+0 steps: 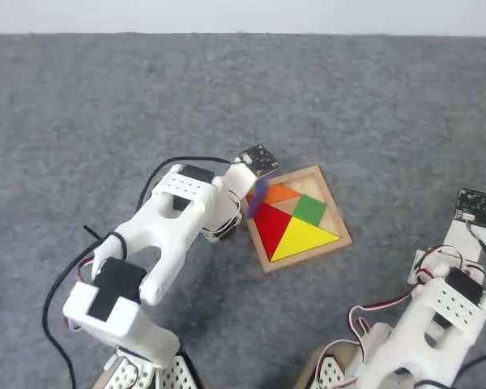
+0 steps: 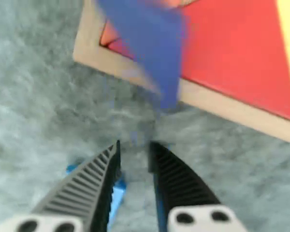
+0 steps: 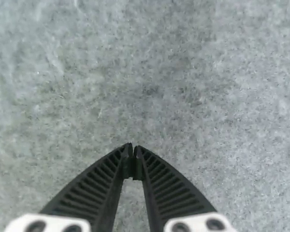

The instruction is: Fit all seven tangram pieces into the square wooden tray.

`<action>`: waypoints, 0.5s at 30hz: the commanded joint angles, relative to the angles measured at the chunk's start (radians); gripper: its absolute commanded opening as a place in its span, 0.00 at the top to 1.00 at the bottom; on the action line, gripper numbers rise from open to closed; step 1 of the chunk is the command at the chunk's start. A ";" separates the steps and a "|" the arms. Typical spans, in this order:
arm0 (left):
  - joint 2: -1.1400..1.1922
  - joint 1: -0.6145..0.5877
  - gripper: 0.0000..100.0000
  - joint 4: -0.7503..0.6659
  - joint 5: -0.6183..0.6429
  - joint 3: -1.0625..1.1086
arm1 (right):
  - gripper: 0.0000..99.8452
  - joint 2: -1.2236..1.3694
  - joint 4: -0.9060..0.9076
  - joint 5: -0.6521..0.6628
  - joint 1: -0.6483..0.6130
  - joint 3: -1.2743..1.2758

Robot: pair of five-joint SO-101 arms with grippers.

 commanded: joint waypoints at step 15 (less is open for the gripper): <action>0.014 -0.092 0.86 0.150 0.149 -0.406 | 0.99 -0.038 -0.021 0.002 -0.012 -0.020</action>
